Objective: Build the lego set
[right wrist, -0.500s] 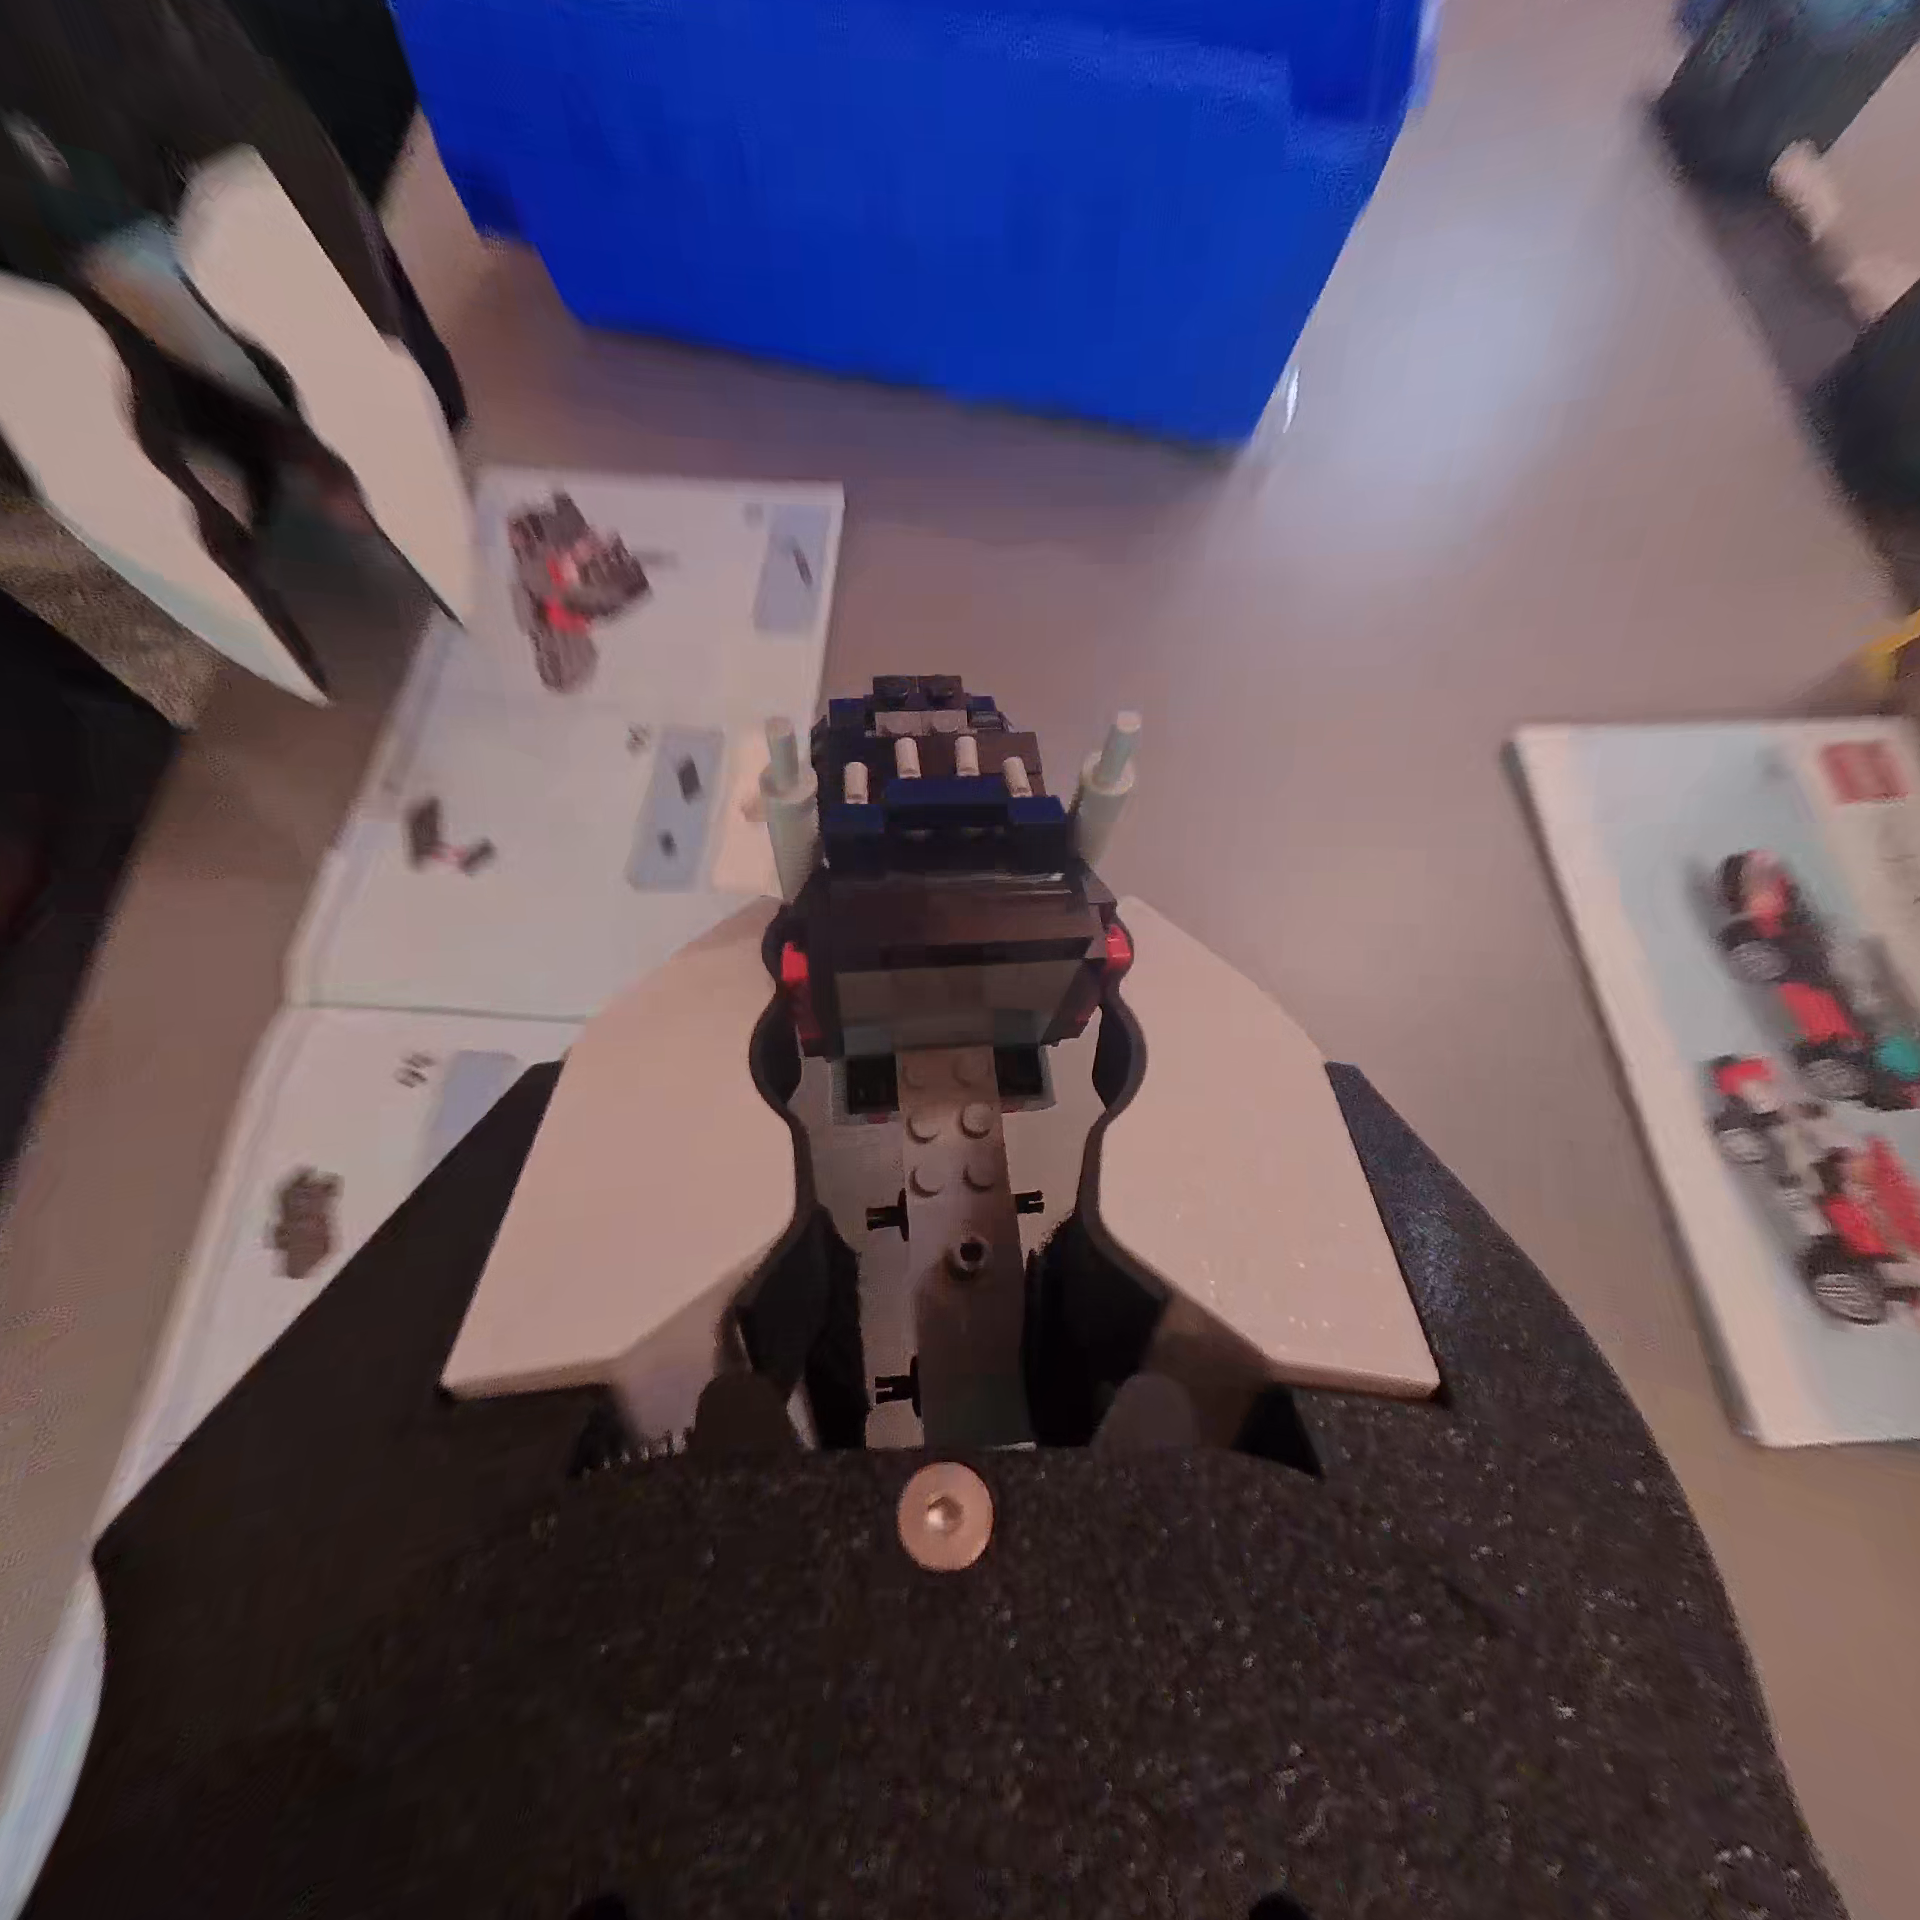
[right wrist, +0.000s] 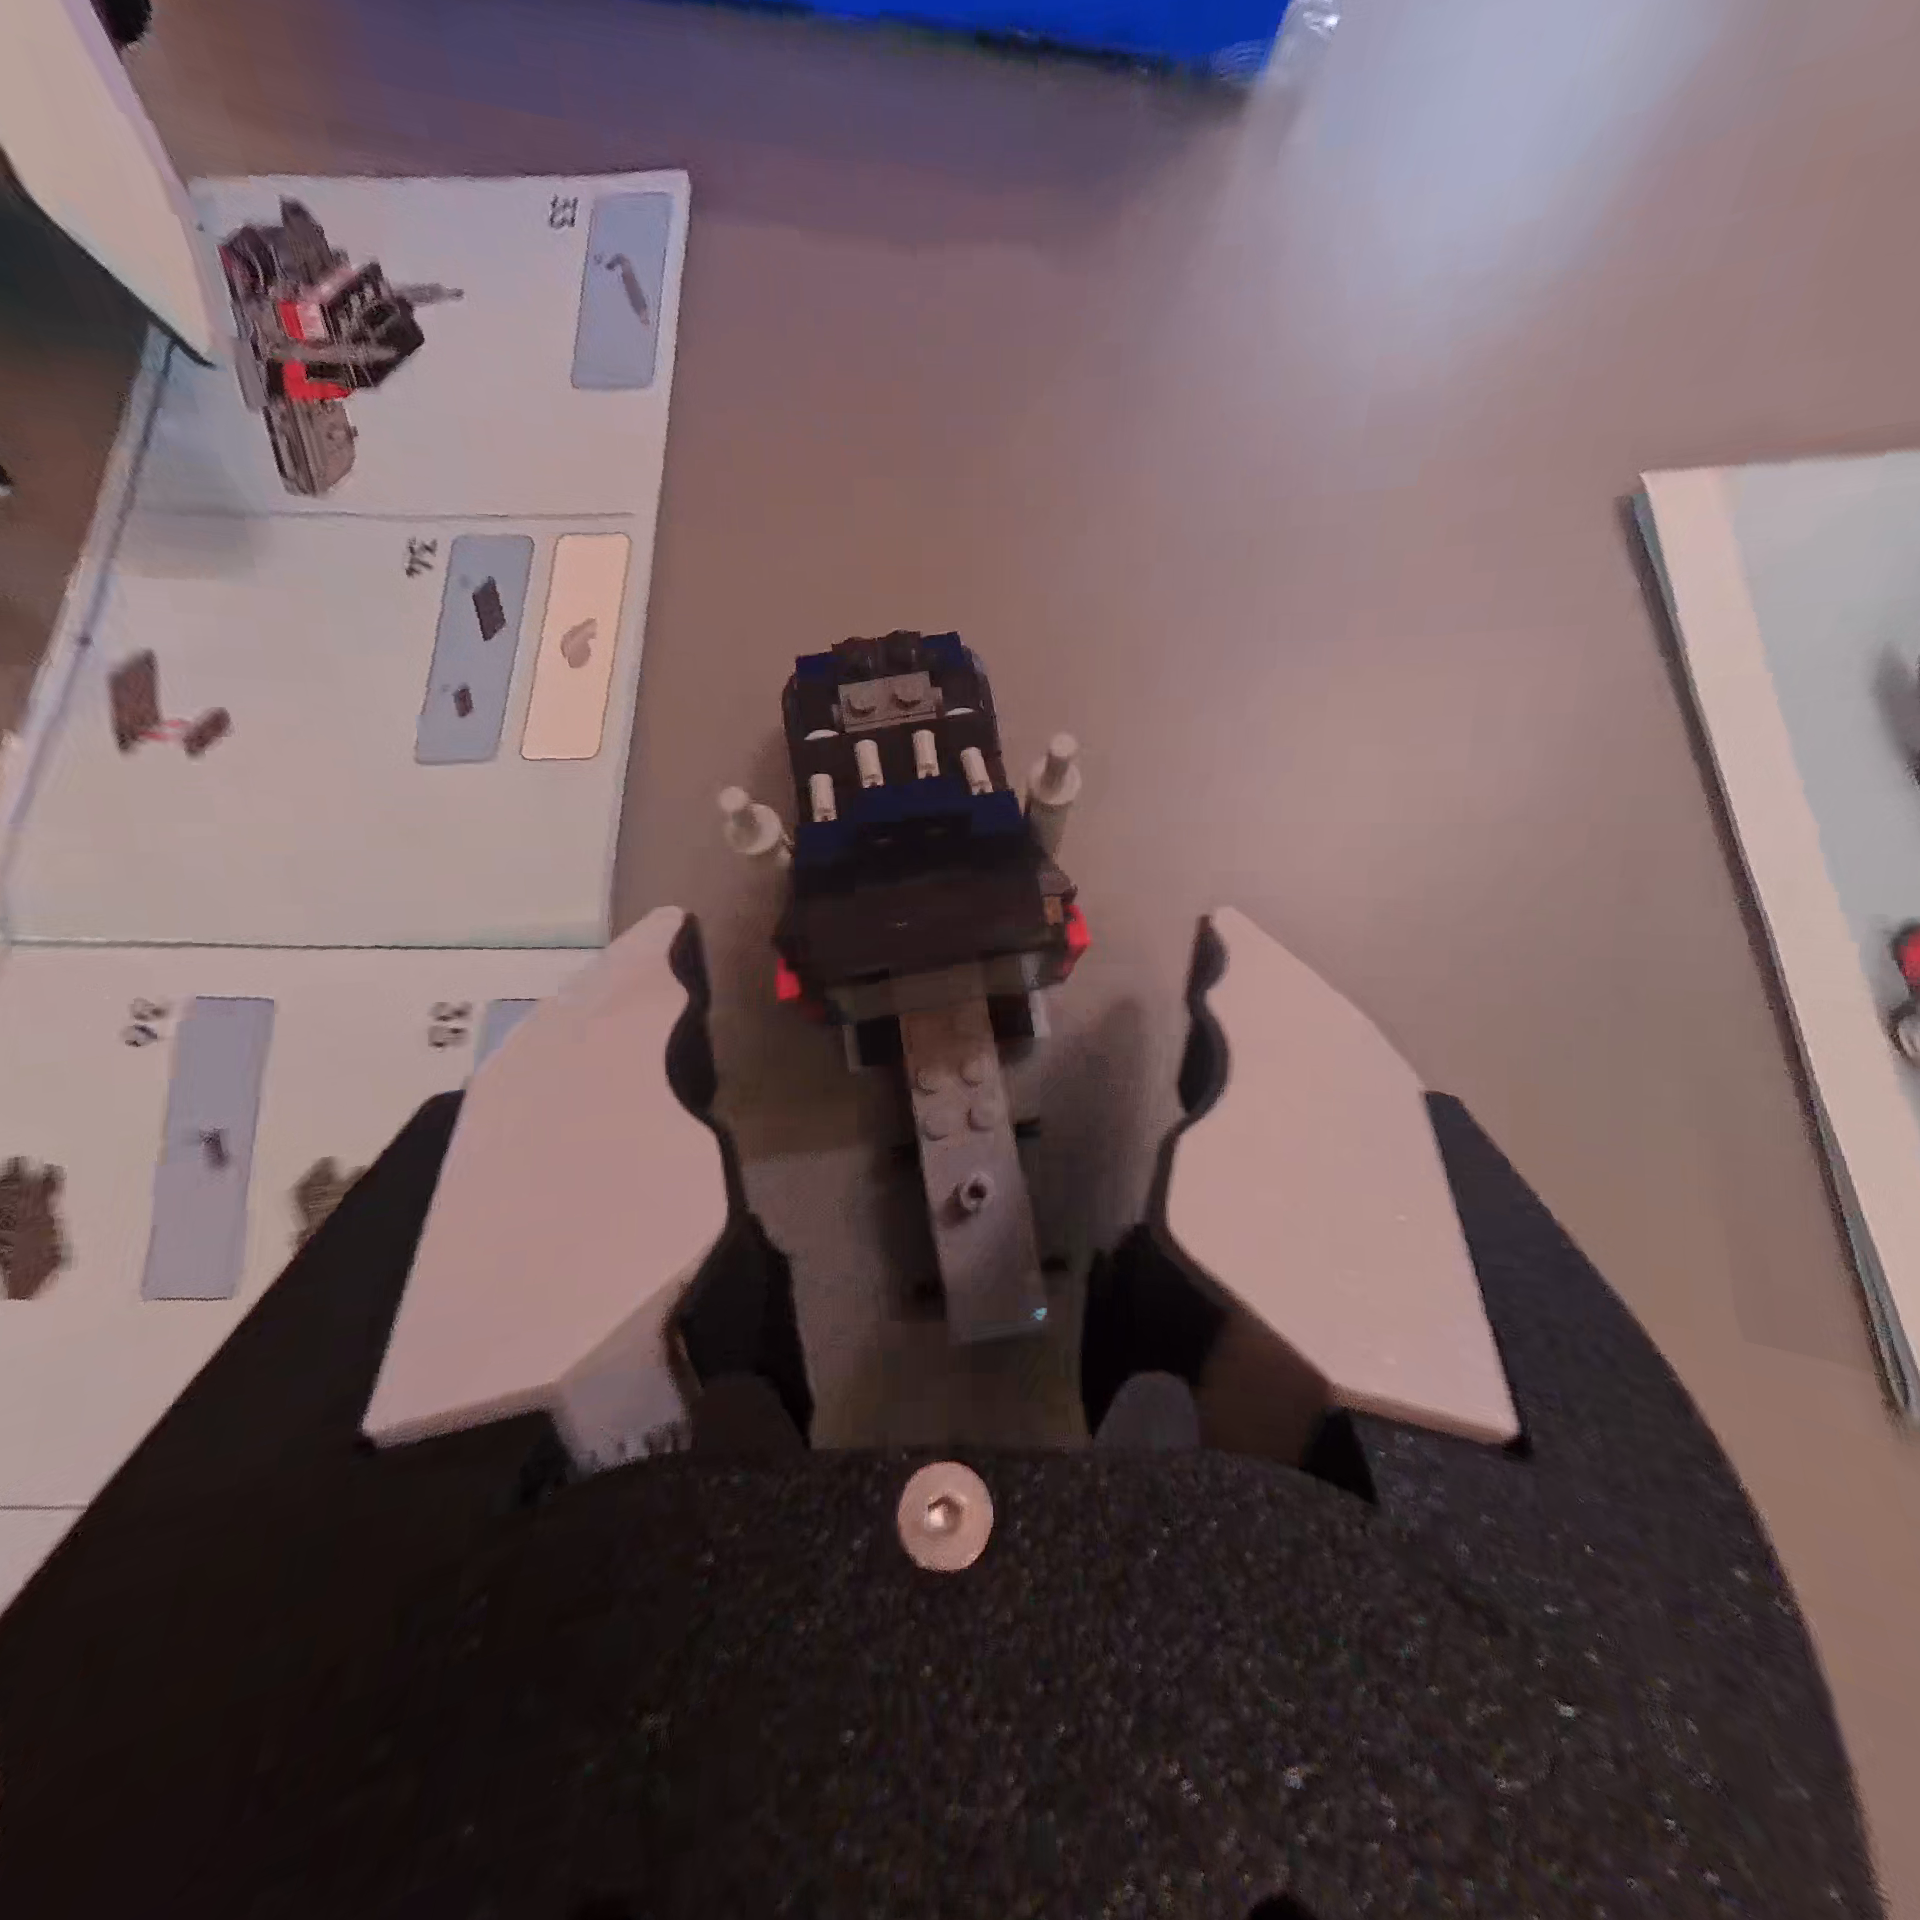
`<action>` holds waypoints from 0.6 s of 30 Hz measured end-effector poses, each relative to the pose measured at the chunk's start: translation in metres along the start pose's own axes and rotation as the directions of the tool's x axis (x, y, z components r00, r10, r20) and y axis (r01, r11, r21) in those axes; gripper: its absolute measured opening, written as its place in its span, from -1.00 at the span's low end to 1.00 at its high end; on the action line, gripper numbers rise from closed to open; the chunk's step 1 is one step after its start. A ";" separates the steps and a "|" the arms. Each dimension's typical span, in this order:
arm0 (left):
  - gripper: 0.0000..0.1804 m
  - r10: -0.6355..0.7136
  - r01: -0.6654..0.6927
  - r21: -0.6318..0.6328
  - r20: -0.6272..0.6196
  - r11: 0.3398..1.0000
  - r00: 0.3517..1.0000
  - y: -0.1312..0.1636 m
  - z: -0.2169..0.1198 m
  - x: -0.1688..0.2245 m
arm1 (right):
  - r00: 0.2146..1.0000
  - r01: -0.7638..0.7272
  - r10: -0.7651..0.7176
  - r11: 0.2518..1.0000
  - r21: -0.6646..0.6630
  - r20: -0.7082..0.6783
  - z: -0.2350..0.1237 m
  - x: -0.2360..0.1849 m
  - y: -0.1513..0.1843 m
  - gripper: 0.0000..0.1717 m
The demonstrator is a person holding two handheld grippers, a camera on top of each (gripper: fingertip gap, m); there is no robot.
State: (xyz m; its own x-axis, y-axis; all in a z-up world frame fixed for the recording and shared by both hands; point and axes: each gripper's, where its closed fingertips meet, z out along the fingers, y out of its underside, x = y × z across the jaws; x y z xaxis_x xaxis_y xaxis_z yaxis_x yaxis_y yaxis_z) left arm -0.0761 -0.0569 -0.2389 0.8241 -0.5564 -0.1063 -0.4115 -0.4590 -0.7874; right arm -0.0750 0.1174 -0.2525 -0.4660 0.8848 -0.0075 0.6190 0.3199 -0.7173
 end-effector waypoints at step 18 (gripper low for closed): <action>-0.42 -0.148 0.228 -0.105 0.496 0.968 0.856 0.049 -0.034 -0.091 | 0.881 -0.343 0.322 0.939 -0.001 -0.346 -0.038 -0.133 0.063 -0.22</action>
State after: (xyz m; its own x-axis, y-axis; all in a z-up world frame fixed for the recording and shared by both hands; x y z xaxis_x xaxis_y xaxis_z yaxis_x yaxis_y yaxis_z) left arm -0.1841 -0.0523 -0.2475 0.9591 -0.0647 -0.2757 -0.2512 -0.6441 -0.7225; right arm 0.0497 0.0331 -0.2696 0.0070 1.0000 0.0037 0.7420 -0.0027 -0.6704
